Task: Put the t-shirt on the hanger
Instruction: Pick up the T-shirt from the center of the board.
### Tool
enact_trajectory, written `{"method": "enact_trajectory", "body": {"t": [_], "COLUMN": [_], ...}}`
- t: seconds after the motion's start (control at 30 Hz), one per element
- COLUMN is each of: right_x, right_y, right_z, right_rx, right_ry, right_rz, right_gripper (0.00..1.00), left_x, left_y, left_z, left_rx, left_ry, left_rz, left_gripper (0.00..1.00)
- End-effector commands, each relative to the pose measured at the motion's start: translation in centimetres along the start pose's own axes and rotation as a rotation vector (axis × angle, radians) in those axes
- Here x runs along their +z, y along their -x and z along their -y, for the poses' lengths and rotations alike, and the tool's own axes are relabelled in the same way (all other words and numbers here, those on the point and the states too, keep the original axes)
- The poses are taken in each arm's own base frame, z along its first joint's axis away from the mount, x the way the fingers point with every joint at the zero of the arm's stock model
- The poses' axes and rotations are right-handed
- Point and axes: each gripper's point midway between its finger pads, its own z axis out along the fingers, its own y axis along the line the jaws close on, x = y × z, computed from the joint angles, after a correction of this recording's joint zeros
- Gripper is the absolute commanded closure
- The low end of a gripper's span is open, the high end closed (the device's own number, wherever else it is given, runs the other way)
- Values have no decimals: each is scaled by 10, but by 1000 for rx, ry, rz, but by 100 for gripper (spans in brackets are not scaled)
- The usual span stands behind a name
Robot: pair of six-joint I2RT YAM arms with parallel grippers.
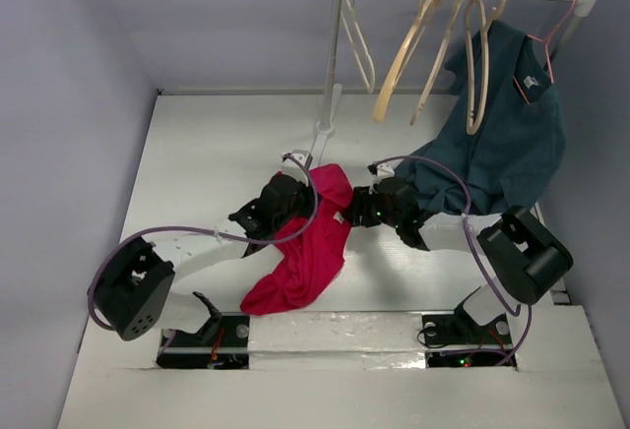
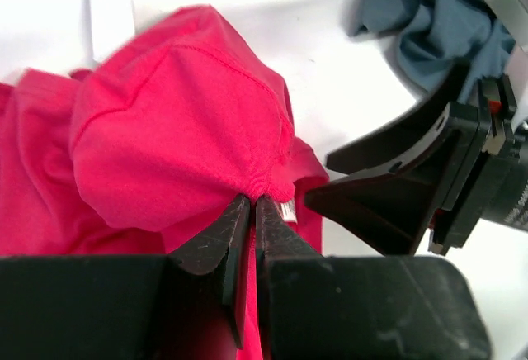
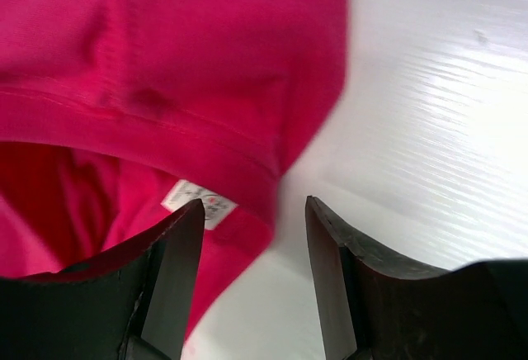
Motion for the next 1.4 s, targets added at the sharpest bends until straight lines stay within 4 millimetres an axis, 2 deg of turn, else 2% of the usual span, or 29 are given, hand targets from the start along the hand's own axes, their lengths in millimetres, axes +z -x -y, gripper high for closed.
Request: {"method": "enact_trajectory", "body": {"t": [0.0, 0.23, 0.37, 0.5, 0.6, 0.7, 0.73, 0.8, 0.83, 0.93, 1.07, 1.27, 1.3, 1.37], "right_x": [0, -1, 8, -6, -14, -21, -23, -33, -34, -39, -33, -26, -25, -28], "right_y": [24, 41, 54, 73, 76, 58, 50, 45, 43, 40, 44, 65, 69, 77], "right_z": [-38, -66, -60, -55, -67, -84, -79, -89, -82, -81, -78, -81, -81, -81], "right_rx": [-57, -86, -100, -92, -139, -223, -239, -266, -268, -281, -300, -307, -306, -294], "right_ry": [149, 200, 130, 53, 78, 102, 72, 90, 68, 50, 22, -9, -19, -32], "right_rz": [45, 85, 117, 212, 227, 175, 163, 167, 163, 155, 163, 233, 245, 282], "right_gripper": [41, 40, 40, 45, 43, 40, 39, 36, 33, 30, 30, 36, 39, 52], "left_x": [-12, -27, -38, -45, -50, -55, -57, -59, -59, -62, -70, -77, -78, -79], "left_y": [10, 3, 6, 9, 11, 23, 29, 34, 36, 42, 51, 49, 48, 46], "left_z": [16, 37, 47, 44, 46, 49, 51, 52, 53, 61, 68, 72, 72, 68], "left_rx": [-45, -89, -114, -114, -131, -152, -157, -163, -166, -183, -212, -242, -245, -245], "left_ry": [-79, -208, -263, -247, -257, -260, -261, -257, -260, -291, -325, -351, -352, -330], "left_rz": [27, -5, -7, -8, -4, 26, 42, 50, 49, 52, 70, 55, 52, 46], "left_gripper": [100, 100, 100, 100, 100, 100, 100, 100, 100, 100, 100, 100, 100, 100]}}
